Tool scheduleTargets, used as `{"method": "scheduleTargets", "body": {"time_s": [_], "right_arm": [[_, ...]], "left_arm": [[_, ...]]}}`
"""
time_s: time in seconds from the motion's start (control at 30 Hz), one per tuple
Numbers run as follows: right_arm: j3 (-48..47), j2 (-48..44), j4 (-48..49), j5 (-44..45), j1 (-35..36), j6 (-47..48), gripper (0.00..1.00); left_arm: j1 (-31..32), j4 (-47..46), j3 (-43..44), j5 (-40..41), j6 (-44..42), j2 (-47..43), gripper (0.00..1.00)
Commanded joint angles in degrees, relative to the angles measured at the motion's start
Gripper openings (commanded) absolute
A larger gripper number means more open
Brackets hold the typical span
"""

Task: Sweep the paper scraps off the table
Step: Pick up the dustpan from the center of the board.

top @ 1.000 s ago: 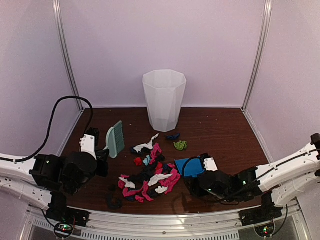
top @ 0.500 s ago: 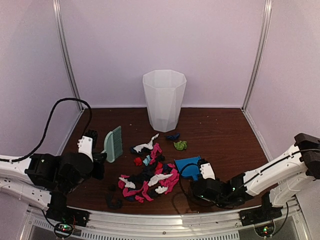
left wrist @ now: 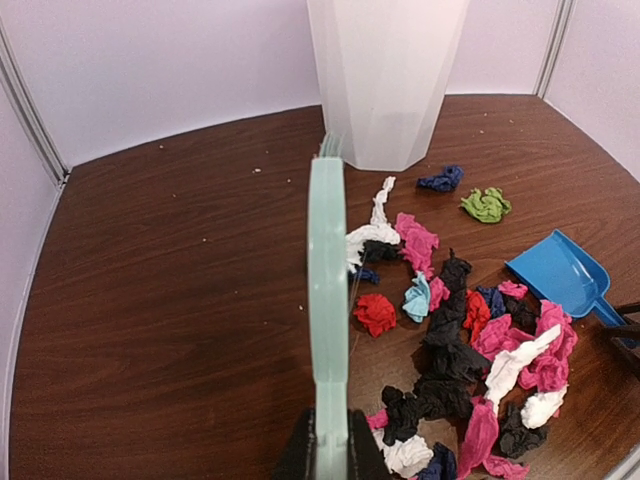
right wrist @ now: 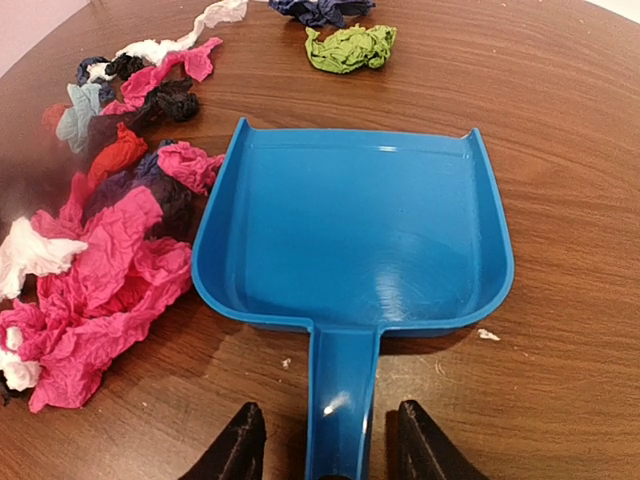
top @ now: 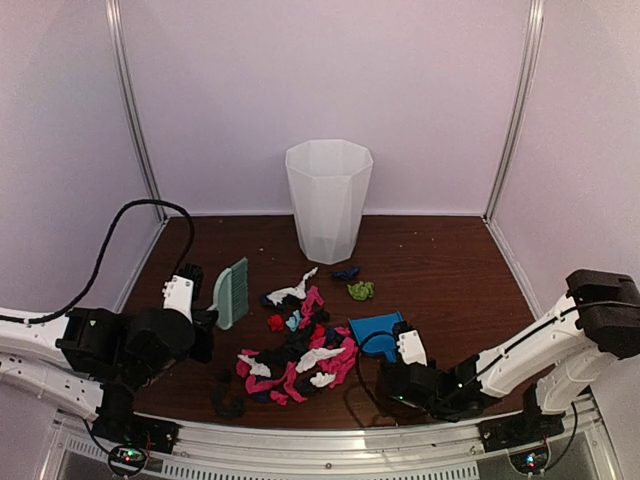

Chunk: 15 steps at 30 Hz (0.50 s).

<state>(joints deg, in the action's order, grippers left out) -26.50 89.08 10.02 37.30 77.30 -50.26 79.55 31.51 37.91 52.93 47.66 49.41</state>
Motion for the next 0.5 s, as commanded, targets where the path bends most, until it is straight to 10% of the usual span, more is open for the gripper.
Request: {"method": "scheduleTargets", "body": {"time_s": [0.0,0.47], "right_arm": [[0.0,2.8,3.8,1.9,-0.7,1.4,0.44],[1.0,-0.9,-3.8,4.4,-1.2,-3.9,0.16]], "left_arm": [[-0.3,-3.8,1.6,-1.7,-2.3,0.3,0.0],[-0.2,-20.4,1.6,-28.4,-15.2,9.3,0.0]]}}
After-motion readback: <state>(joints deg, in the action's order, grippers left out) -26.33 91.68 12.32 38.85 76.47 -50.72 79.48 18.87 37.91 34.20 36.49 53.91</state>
